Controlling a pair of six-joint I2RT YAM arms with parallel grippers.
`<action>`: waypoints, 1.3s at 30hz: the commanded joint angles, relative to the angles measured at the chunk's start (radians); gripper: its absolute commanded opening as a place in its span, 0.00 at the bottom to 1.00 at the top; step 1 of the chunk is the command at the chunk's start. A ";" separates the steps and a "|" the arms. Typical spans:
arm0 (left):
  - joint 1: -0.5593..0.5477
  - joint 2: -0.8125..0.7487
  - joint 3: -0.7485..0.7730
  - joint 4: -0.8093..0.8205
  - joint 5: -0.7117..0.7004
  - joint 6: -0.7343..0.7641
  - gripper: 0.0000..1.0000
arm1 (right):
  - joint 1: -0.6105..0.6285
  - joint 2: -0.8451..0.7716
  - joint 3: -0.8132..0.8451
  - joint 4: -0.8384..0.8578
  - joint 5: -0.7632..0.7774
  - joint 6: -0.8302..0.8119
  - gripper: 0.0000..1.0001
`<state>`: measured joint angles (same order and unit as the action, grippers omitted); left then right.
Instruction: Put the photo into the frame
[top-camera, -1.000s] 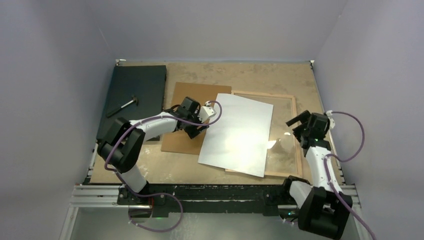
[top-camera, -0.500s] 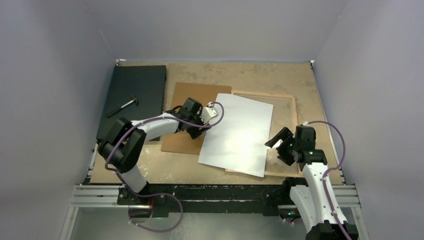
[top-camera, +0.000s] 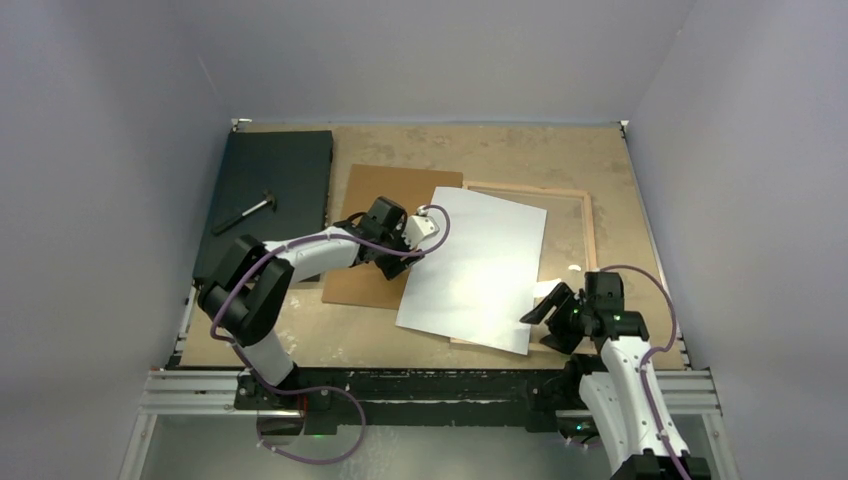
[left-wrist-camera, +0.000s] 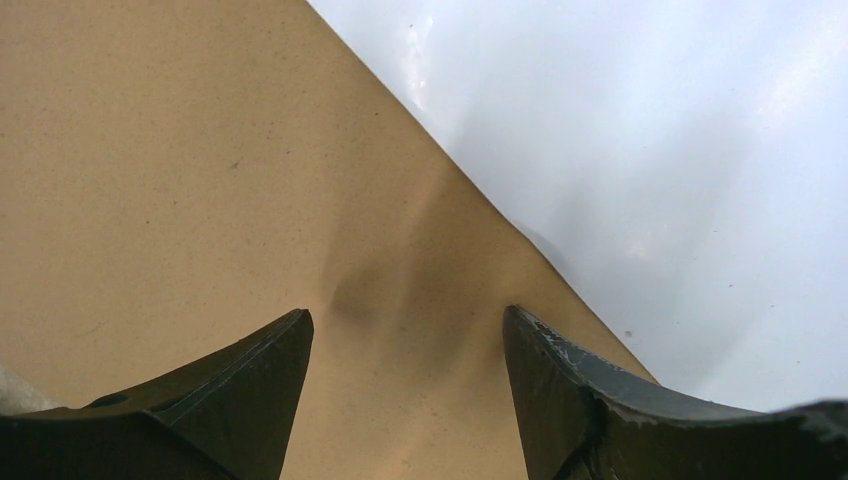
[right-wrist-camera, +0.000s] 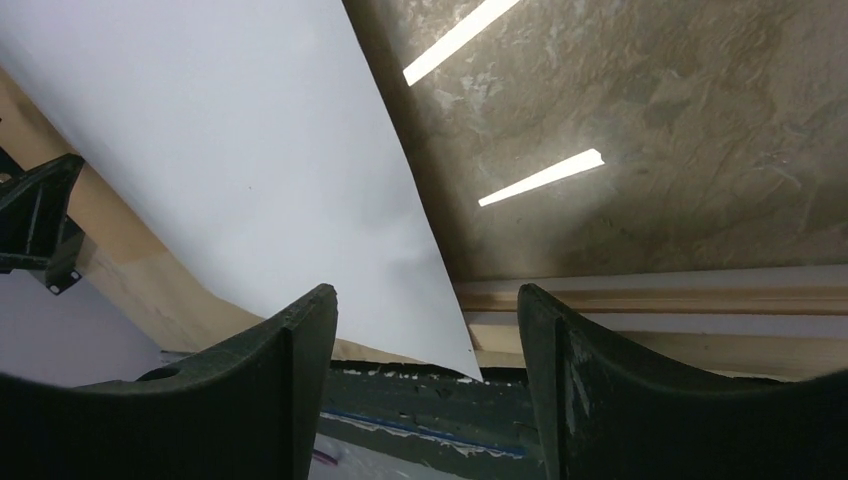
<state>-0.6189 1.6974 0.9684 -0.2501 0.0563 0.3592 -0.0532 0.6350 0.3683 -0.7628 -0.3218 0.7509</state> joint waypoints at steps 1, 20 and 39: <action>-0.030 0.040 0.000 -0.006 0.045 -0.031 0.68 | 0.003 0.012 -0.030 0.044 -0.078 0.018 0.69; -0.063 0.076 0.000 0.017 0.071 -0.049 0.66 | 0.007 0.026 -0.103 0.217 -0.185 0.093 0.55; -0.093 0.105 -0.007 0.023 0.087 -0.047 0.61 | 0.007 -0.121 -0.054 0.255 -0.285 0.189 0.59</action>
<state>-0.6888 1.7473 0.9863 -0.1699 0.1017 0.3233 -0.0513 0.5545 0.2623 -0.4976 -0.5751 0.9092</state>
